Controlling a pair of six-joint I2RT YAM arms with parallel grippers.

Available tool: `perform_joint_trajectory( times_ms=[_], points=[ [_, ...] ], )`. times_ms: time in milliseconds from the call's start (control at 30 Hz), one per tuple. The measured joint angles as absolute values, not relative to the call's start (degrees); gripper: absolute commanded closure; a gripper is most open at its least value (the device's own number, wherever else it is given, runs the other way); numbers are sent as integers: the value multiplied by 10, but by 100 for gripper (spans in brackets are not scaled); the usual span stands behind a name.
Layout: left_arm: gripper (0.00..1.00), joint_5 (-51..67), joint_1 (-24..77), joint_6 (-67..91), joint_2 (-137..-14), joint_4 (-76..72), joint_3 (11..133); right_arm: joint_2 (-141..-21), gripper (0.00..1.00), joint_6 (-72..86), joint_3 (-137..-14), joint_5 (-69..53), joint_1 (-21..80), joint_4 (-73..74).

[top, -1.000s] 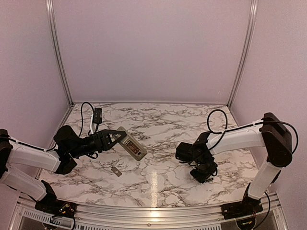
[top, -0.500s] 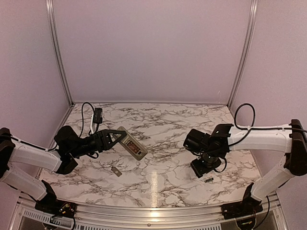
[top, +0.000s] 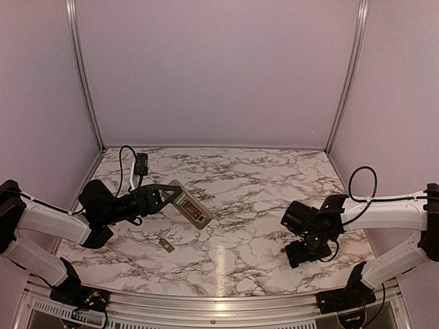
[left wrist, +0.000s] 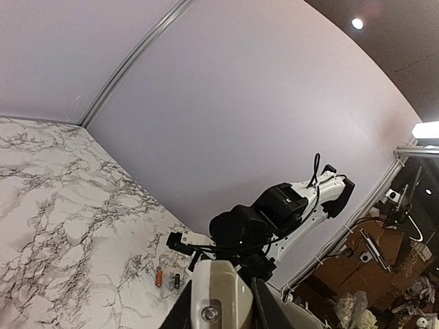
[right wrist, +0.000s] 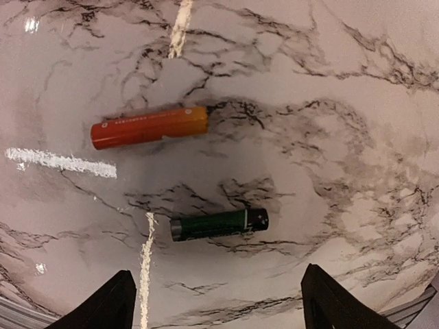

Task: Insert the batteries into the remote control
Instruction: Pick up the battery at the center of the board.

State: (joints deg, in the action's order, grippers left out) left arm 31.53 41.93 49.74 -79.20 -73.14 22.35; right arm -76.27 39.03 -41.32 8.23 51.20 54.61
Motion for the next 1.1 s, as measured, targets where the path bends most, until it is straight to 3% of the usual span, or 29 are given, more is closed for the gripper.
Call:
perform_joint_trajectory(
  times_ms=[300,767,1100],
  points=[
    [100,316,419,503,-792,-735,224,-716,28,383,-387,64,455,482],
    [100,317,419,504,-788,-735,224,-736,25,357,-358,45,434,444],
    [100,317,419,504,-788,-735,224,-741,31,349,-351,42,419,430]
  ],
)
